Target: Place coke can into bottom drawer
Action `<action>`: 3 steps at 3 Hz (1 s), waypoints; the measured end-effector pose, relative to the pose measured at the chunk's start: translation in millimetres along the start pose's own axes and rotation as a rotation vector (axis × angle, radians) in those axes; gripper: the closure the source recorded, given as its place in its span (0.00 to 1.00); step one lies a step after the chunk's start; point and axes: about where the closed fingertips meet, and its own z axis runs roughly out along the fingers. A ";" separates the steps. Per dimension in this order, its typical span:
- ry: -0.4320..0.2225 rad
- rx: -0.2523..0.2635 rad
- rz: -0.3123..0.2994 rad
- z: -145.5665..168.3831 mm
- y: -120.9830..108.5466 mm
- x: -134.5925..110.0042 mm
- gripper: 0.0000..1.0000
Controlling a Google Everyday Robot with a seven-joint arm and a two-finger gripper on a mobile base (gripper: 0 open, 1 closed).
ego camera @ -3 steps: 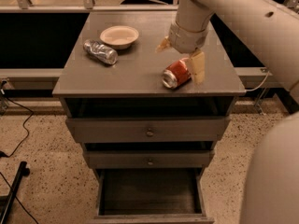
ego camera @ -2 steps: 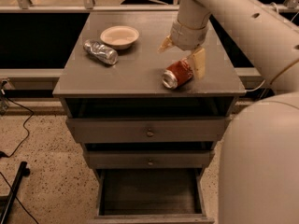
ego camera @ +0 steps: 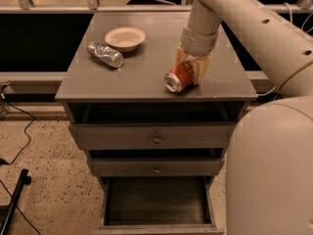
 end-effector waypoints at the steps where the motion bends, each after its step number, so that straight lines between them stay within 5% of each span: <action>1: -0.014 0.007 -0.017 -13.6 10.9 -14.6 0.78; 2: -0.010 0.016 0.050 -37.3 26.0 -37.3 0.99; 3: 0.115 0.090 0.207 -79.7 55.0 -53.4 1.00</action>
Offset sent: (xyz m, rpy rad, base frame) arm -0.1068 -0.0036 0.0670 0.0180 0.0615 -0.2334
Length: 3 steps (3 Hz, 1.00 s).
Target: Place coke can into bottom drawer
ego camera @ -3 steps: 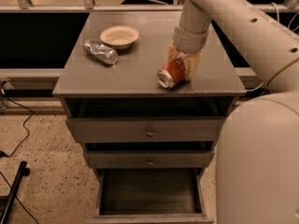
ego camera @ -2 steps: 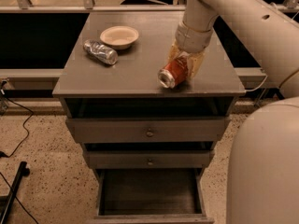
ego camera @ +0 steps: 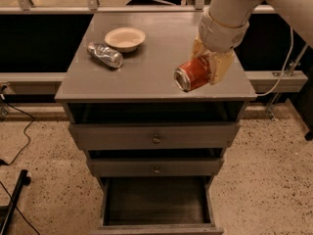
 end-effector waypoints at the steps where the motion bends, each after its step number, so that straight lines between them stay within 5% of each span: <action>1: 0.048 0.104 0.160 -13.3 28.3 -14.4 1.00; 2: -0.098 0.137 0.324 31.2 68.9 -46.0 1.00; 3: -0.178 0.154 0.455 58.3 110.0 -47.5 1.00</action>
Offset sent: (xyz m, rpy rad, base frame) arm -0.1877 -0.1254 -0.2747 0.5085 0.2022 -0.5952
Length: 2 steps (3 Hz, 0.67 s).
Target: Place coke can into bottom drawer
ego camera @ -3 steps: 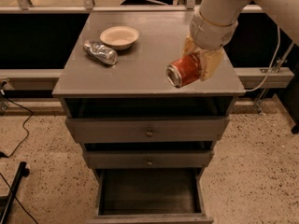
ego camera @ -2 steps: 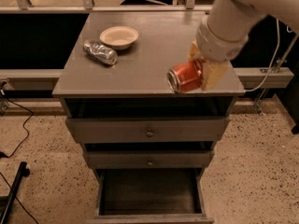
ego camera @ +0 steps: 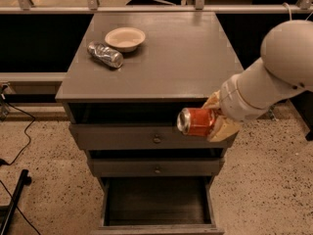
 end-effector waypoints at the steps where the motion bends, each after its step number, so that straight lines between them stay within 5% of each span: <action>1: 0.016 -0.017 -0.010 5.6 -0.9 -2.0 1.00; 2: 0.001 -0.059 0.002 42.4 23.6 17.6 1.00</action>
Offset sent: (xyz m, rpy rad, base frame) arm -0.0087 -0.0748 -0.1884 0.0645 0.0247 -0.1384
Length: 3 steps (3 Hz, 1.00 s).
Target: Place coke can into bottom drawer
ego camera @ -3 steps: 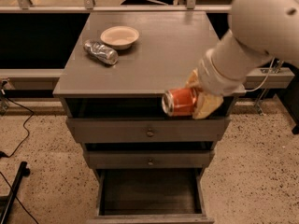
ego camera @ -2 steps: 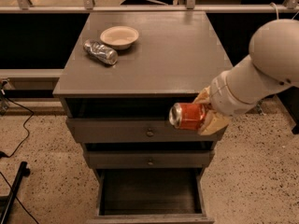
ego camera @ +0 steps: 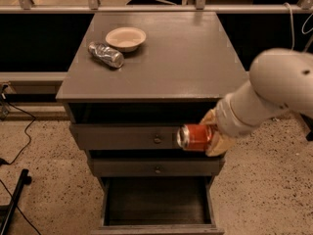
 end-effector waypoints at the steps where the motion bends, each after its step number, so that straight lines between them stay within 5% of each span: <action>1: -0.051 0.022 0.110 92.9 59.1 81.7 1.00; 2: -0.087 0.044 0.170 137.2 81.8 117.8 1.00; 3: -0.132 0.049 0.195 161.6 85.9 127.8 1.00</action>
Offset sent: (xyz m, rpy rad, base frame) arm -0.0197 -0.1103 -0.2556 0.2046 0.0272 -0.2104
